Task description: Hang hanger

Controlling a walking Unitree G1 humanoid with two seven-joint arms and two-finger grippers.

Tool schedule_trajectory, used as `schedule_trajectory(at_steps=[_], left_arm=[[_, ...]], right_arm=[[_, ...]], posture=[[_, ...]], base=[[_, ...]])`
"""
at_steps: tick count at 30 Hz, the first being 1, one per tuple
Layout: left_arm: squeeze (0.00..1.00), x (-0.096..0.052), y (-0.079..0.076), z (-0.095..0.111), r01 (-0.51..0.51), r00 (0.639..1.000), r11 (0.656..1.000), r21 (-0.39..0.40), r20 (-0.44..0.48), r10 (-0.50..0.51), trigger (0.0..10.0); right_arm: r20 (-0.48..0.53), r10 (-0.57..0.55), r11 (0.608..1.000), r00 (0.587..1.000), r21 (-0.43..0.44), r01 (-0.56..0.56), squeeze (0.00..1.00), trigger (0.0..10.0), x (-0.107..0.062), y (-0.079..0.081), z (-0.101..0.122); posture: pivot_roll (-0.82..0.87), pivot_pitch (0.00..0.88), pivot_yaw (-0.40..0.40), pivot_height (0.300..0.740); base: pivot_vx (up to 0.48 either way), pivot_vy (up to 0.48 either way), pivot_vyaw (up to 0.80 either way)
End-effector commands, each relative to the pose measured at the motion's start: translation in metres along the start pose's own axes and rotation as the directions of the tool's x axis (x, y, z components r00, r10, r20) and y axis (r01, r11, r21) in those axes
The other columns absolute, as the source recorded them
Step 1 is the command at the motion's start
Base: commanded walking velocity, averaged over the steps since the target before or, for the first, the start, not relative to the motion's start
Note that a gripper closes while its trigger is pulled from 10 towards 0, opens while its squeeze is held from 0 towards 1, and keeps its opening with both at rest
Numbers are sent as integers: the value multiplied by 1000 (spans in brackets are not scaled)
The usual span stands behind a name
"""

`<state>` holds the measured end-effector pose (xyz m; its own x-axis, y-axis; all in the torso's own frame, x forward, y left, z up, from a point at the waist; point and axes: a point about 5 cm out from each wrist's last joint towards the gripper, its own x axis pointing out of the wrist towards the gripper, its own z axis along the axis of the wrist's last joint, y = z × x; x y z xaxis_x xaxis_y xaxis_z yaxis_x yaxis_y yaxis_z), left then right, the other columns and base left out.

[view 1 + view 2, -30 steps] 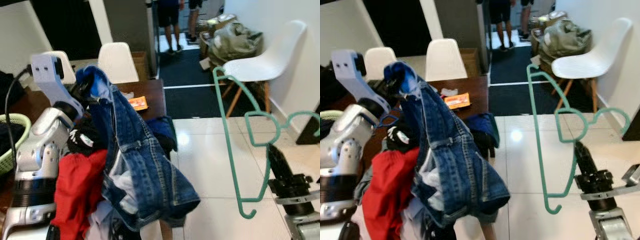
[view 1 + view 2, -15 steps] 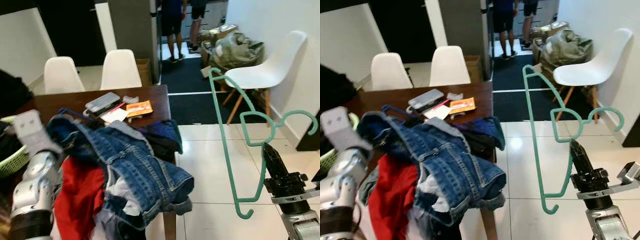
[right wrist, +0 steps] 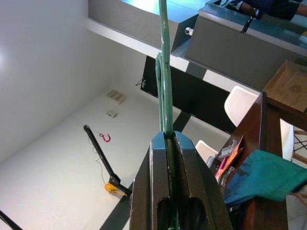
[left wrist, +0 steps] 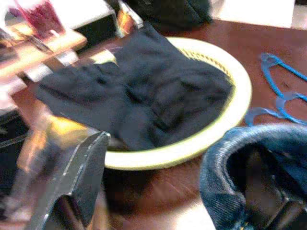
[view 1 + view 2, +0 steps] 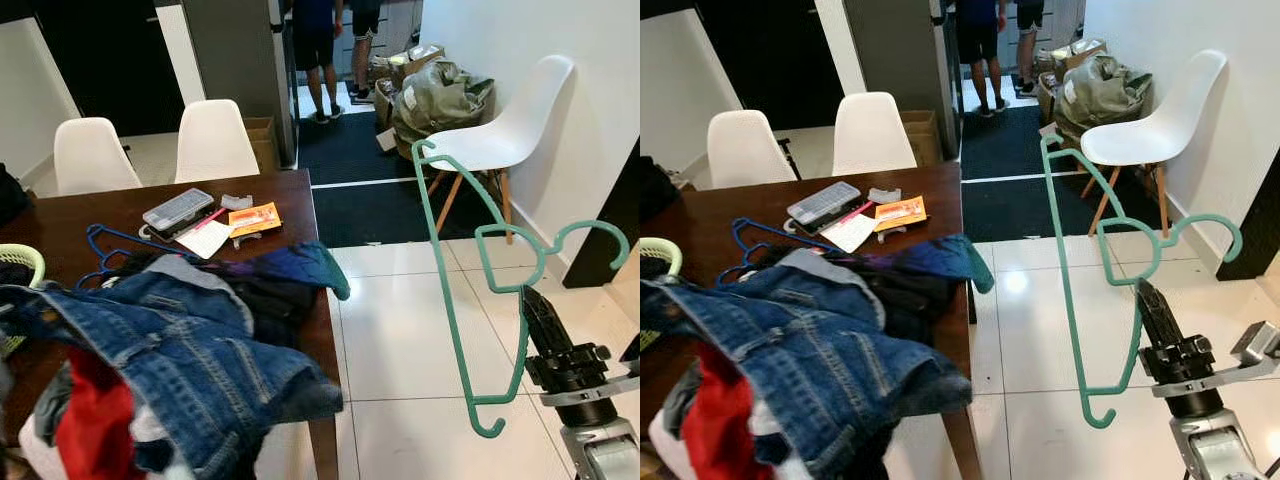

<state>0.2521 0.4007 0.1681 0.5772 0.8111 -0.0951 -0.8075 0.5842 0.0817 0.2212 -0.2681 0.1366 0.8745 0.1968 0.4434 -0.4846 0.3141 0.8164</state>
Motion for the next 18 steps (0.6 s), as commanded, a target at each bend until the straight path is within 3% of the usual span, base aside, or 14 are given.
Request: schedule_trajectory(at_steps=[1,6,8,9,11,12,14,15,16,18], left_arm=[[1000,9,20,14,-59,998,998,14,25,58,10000],[1000,13,23,6,-8,1000,990,141,8,7,10000],[1000,12,13,-15,116,989,957,266,-115,-89,10000],[1000,12,13,-15,116,989,957,266,-115,-89,10000],[1000,3,-2,-42,288,950,843,455,-248,-191,10000],[1000,-2,-5,-51,322,937,815,482,-288,-200,10000],[1000,-5,-6,-57,339,929,801,493,-311,-201,10000],[165,-7,-6,-62,342,922,813,472,-335,-194,10000],[0,-9,-6,-67,360,911,804,473,-363,-194,10000],[0,-10,-6,-71,373,904,796,476,-381,-196,10000]], right_arm=[[-13,-1,1000,1000,17,1,0,10000,3,0,-4],[-20,0,1000,1000,26,1,0,10000,5,0,-5],[-23,-1,1000,1000,27,2,0,10000,5,-1,-5],[-23,-1,1000,1000,27,2,0,10000,5,-1,-5],[-27,-1,1000,1000,29,2,0,10000,5,-1,-5],[-28,-1,1000,1000,30,2,0,10000,5,0,-6],[-29,-1,1000,1000,30,2,0,10000,5,0,-6],[-30,-2,1000,1000,31,2,0,10000,5,0,-6],[-31,-2,1000,1000,31,3,0,10000,5,0,-7],[-32,-3,999,999,32,4,0,10000,5,1,-7]], posture=[[-141,0,70,740],[-134,0,64,740],[-127,0,62,740],[-127,0,62,740],[-127,0,61,740],[-131,0,63,740],[-131,0,63,740],[-129,0,61,740],[-130,0,62,740],[-130,0,62,740]], base=[[0,0,0],[0,0,0],[0,0,0],[0,0,0],[0,0,0],[0,0,0],[0,0,0],[0,0,0],[0,0,0],[0,0,0]])
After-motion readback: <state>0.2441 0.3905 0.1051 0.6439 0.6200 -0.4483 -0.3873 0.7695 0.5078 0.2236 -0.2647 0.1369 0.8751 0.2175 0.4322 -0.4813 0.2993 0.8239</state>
